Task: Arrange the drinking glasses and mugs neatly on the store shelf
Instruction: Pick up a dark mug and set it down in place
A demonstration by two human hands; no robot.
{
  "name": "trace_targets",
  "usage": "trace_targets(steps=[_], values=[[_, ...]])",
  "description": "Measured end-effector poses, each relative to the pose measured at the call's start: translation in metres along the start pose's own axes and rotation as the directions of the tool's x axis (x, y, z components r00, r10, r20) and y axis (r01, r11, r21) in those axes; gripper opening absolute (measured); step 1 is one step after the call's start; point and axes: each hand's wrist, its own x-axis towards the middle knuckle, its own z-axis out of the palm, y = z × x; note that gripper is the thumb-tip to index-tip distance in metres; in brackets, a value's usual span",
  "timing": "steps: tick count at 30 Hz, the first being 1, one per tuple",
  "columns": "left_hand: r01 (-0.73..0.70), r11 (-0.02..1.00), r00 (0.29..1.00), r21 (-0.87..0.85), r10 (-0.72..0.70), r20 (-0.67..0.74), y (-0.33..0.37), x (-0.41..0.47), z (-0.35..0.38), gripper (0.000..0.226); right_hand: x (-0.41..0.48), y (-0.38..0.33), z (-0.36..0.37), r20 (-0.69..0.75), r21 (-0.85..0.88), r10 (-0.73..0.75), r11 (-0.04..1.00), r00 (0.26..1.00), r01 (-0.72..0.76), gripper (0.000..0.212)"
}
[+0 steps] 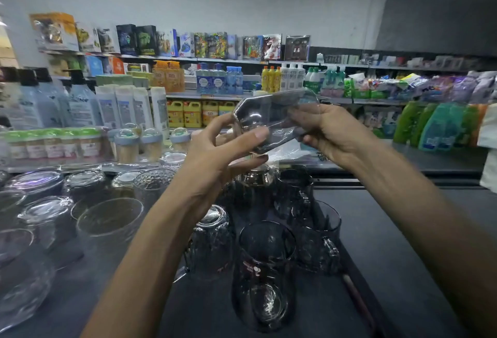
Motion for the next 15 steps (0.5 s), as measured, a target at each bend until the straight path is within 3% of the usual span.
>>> trace_targets(steps=[8,11,13,15], values=[[-0.154,0.986,0.983,-0.066,0.146,-0.107,-0.001,-0.001,-0.001,0.048,-0.001,-0.007,-0.01,0.207,-0.05,0.071,0.997,0.976,-0.062,0.024],[-0.205,0.978,0.962,0.023,0.206,-0.181,-0.002,0.0,-0.003,0.056,-0.001,-0.009,-0.006,0.155,-0.073,-0.139,0.986,0.978,0.151,0.039],[-0.234,0.966,0.937,0.108,0.254,-0.241,-0.001,0.001,-0.006,0.07,-0.003,-0.009,-0.002,0.179,-0.21,-0.273,0.928,0.945,0.307,0.042],[-0.253,0.948,0.917,0.191,0.298,-0.265,-0.001,0.0,-0.005,0.075,-0.007,-0.009,0.002,0.22,-0.401,-0.367,0.81,0.904,0.427,0.06]])
